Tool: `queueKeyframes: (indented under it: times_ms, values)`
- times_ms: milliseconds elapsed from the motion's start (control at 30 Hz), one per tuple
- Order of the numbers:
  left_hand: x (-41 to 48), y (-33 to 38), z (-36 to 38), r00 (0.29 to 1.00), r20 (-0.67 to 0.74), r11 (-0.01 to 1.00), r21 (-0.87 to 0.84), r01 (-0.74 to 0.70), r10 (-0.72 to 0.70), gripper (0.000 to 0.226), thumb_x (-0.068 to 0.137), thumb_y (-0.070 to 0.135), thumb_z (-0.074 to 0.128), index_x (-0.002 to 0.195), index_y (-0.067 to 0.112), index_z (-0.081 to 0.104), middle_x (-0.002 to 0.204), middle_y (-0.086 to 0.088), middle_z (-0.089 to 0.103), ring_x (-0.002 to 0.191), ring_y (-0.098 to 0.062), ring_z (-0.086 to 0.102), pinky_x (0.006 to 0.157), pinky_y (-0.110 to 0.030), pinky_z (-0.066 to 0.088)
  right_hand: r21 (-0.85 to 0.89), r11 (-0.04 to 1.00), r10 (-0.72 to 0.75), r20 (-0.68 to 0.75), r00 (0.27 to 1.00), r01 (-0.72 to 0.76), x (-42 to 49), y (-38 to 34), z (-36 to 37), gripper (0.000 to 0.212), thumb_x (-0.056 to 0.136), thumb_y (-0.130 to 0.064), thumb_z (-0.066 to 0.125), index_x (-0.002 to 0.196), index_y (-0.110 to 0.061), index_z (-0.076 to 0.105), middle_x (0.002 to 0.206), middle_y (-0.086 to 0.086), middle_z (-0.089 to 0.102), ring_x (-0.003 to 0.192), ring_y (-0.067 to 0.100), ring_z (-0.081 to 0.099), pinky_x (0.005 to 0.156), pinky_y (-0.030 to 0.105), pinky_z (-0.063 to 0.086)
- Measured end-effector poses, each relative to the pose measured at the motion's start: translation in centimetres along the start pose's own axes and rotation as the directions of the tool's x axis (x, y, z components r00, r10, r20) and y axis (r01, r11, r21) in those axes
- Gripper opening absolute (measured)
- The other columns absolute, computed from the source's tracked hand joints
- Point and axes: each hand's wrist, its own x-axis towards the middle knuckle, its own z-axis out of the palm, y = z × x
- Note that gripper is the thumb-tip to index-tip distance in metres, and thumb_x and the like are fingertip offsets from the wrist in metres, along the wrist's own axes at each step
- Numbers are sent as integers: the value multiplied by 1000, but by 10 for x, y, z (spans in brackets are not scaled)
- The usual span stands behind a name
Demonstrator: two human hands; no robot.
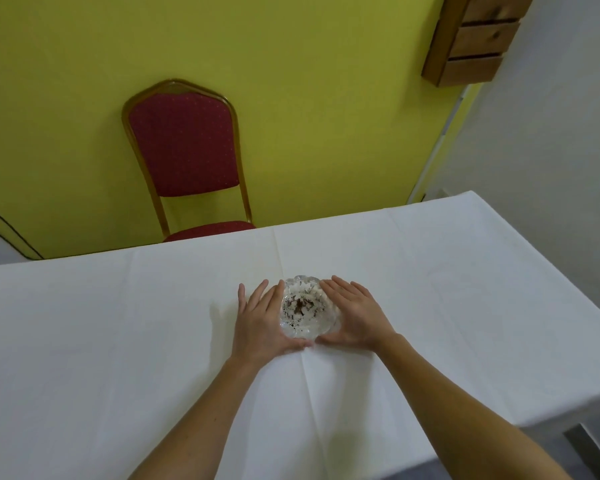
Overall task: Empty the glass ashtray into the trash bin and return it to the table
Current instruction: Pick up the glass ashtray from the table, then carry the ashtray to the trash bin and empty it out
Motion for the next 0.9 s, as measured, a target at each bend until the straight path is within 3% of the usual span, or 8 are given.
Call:
queueKeyframes:
  times_ms: [100, 300, 500, 667, 767, 900]
  values:
    - [13, 17, -8, 998, -3, 998, -16, -57, 57, 123, 51, 94, 43, 131, 1, 53, 124, -8, 66, 126, -30, 52, 112, -55, 12, -43, 999, 18, -26, 1000, -19, -7, 12, -18, 105, 53, -63, 80, 135, -7, 48, 132, 13, 61, 125, 39, 53, 102, 53, 42]
    - [49, 90, -24, 973, -40, 973, -30, -228, 227, 125, 50, 95, 41, 131, 0, 52, 122, -10, 66, 125, -31, 51, 110, -56, 13, -183, 976, 100, -117, 988, -121, -51, 52, -81, 103, 57, -69, 73, 137, -10, 48, 135, 9, 60, 129, 38, 50, 109, 56, 30]
    - [74, 214, -33, 917, -97, 919, -43, -392, 386, 123, 49, 92, 45, 131, 0, 52, 120, -10, 67, 123, -34, 53, 106, -58, 17, -288, 927, 175, -232, 957, -240, -135, 110, -166, 102, 57, -71, 72, 138, -14, 46, 137, 6, 59, 131, 36, 48, 110, 56, 28]
    - [78, 334, -30, 862, -148, 836, -211, -506, 484, 122, 50, 84, 56, 140, 4, 41, 137, -10, 54, 126, -31, 50, 106, -62, 28, -332, 867, 256, -346, 903, -373, -229, 155, -230, 96, 57, -71, 67, 136, -20, 45, 133, 5, 62, 129, 35, 51, 109, 63, 26]
    - [71, 409, -24, 838, -180, 710, -459, -534, 515, 120, 53, 54, 85, 148, 9, 26, 148, -8, 39, 133, -23, 39, 108, -47, 36, -324, 826, 347, -354, 869, -461, -290, 174, -261, 89, 59, -71, 62, 133, -23, 49, 130, 9, 63, 126, 34, 54, 107, 68, 26]
    - [57, 496, -15, 751, -184, 511, -630, -585, 634, 122, 58, 35, 90, 151, 17, 13, 152, -4, 28, 129, -7, 37, 101, -23, 36, -165, 800, 450, -470, 759, -577, -370, 191, -288, 80, 58, -47, 85, 128, -20, 58, 134, 22, 56, 117, 35, 60, 100, 55, 46]
